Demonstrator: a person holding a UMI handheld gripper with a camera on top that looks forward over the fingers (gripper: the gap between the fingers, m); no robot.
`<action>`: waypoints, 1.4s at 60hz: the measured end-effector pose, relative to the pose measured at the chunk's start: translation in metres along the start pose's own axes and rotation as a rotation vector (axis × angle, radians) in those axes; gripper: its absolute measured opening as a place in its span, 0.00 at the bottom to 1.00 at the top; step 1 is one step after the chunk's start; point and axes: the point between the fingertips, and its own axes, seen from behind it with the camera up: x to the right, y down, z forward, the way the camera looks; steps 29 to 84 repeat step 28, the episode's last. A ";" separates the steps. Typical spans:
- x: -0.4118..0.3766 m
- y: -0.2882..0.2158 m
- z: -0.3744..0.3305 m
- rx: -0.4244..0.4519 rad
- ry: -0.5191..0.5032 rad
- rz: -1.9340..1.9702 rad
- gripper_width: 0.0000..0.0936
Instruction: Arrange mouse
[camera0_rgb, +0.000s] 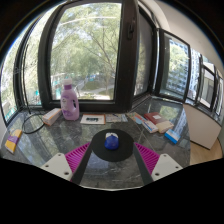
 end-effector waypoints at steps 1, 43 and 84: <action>0.001 0.003 -0.007 -0.005 0.006 -0.004 0.91; -0.011 0.024 -0.102 0.008 0.012 0.000 0.91; -0.011 0.024 -0.102 0.008 0.012 0.000 0.91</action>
